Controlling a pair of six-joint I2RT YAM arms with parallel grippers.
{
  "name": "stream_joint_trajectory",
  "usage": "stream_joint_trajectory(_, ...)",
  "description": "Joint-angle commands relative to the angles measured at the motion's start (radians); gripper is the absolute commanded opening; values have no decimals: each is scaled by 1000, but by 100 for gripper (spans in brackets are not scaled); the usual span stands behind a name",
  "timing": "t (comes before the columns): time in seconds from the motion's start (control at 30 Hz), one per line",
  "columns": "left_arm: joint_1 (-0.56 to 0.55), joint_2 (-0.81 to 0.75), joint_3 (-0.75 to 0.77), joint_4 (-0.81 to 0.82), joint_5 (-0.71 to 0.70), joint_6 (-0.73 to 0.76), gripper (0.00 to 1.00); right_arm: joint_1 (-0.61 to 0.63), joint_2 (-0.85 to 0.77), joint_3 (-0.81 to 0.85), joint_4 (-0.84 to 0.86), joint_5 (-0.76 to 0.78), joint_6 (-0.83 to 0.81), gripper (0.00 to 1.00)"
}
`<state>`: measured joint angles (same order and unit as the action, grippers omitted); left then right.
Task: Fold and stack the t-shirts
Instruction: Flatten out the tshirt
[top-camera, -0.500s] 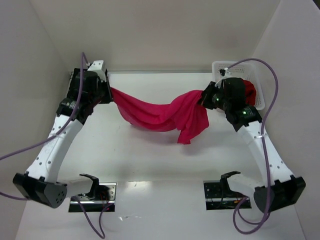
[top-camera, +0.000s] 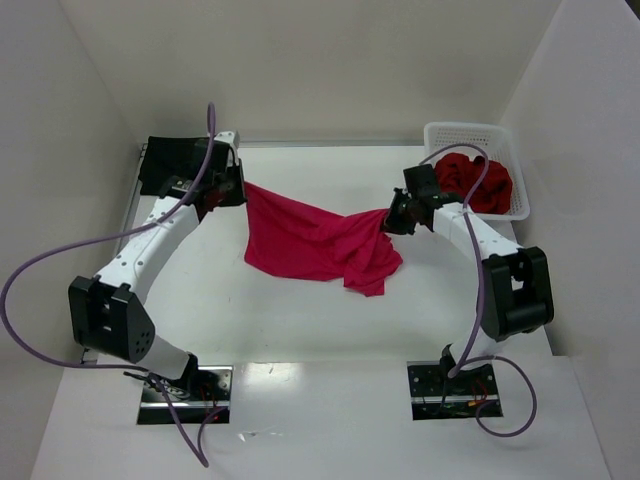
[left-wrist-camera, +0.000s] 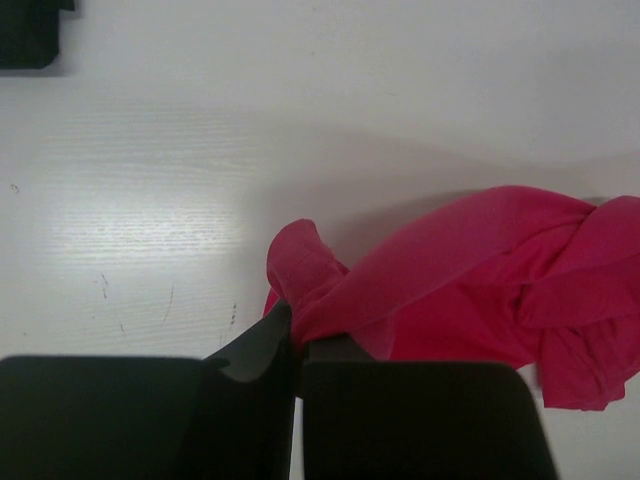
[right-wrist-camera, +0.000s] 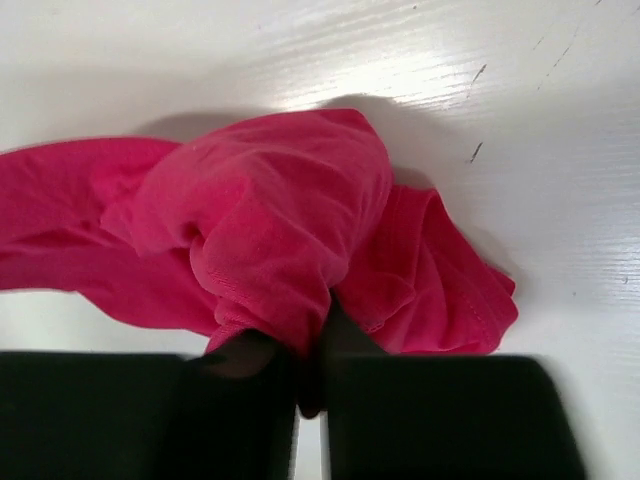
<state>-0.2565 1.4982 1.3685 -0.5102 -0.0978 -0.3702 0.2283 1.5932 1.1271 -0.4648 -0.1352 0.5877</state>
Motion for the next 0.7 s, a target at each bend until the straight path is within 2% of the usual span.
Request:
stream_joint_trajectory(0.0,13,45,15,93,-19,-6,0,-26,-19,14,49,14,-41,40)
stream_joint_trajectory(0.03,13,66,24,104,-5,-6,0,-36,-30,14,49,-24,-42,65)
stream_joint_trajectory(0.17,13,89,24,148,32,-6,0,-37,-132,-41,37,-73,-64,100)
stream_joint_trajectory(0.3,22,118,24,160,32,4,0,-37,-301,-157,92,-167,-83,100)
stream_joint_trajectory(0.37,22,128,33,170,32,4,0,-37,-335,-167,103,-213,-83,100)
stream_joint_trajectory(0.43,22,128,34,170,41,4,0,-27,-335,-167,112,-238,-83,100)
stream_joint_trajectory(0.5,22,137,34,170,50,4,0,-1,-312,-156,123,-205,-83,95)
stream_joint_trajectory(0.6,22,137,34,170,50,4,0,46,-237,-112,132,-181,-92,88)
stream_joint_trajectory(0.67,22,137,24,170,40,13,0,86,-150,-75,132,-109,-83,84)
